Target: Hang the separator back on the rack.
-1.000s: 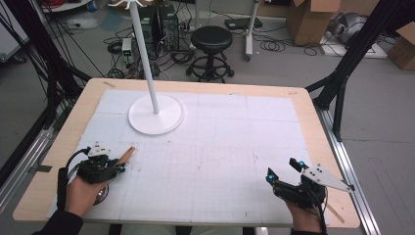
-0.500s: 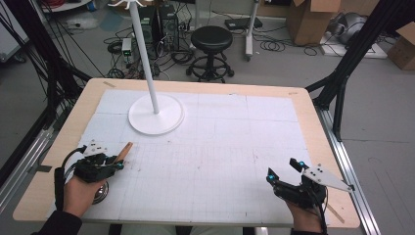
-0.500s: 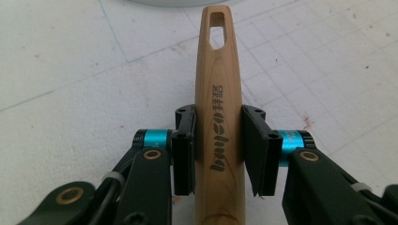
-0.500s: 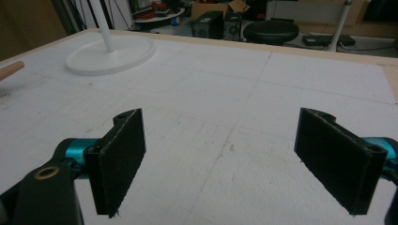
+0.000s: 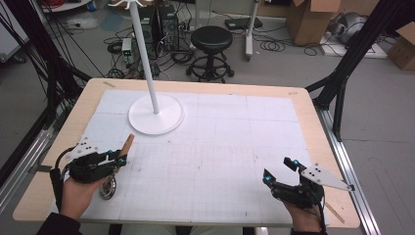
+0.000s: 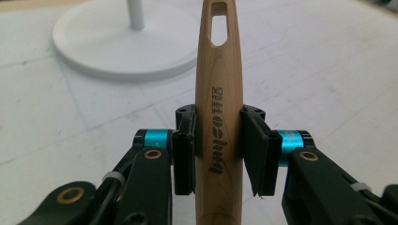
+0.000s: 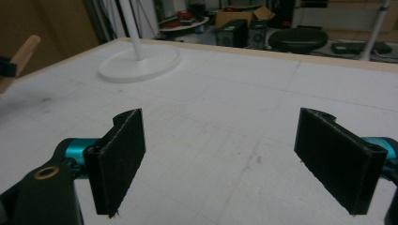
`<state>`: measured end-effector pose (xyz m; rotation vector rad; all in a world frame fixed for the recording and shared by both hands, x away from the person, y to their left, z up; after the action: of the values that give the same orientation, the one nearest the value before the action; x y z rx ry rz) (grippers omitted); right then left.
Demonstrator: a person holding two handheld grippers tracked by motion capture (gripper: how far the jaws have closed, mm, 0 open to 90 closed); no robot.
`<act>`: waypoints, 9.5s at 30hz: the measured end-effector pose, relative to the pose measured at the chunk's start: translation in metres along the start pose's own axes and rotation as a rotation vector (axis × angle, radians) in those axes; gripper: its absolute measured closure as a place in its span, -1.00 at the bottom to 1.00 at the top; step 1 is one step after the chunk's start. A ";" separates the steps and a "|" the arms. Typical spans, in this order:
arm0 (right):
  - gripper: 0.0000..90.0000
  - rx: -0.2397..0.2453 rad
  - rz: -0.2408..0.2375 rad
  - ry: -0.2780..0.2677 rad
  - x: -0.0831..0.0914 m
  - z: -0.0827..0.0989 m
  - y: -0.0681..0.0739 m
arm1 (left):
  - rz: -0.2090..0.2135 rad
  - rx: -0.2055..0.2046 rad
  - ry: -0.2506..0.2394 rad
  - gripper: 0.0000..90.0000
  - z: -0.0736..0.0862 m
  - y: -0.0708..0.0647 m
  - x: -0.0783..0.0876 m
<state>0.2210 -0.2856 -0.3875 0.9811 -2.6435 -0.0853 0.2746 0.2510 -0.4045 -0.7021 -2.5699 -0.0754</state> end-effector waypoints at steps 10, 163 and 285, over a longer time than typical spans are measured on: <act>-0.54 0.037 -0.142 -0.002 -0.010 -0.005 0.014 | 0.176 -0.018 -0.138 0.50 -0.021 -0.028 0.015; 0.47 0.154 -1.161 -0.069 -0.095 -0.095 0.134 | 0.915 -0.225 -0.206 0.58 -0.055 -0.156 0.006; -0.63 0.002 -0.198 -0.083 -0.008 -0.026 0.015 | 0.082 0.030 -0.287 0.61 -0.285 0.010 -0.079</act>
<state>0.2252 -0.2673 -0.3625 1.2637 -2.6124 -0.1717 0.4615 0.1732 -0.1884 -0.8601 -2.8023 0.0977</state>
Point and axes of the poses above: each handheld gripper's, and its own axes: x roughly backward along the jaws, z roughly out of its underside, y roughly to its left, the point moved 2 cm from there along -x, roughly forward along the jaws, and after that the axes turned 9 degrees about -z, right-handed, at the moved point
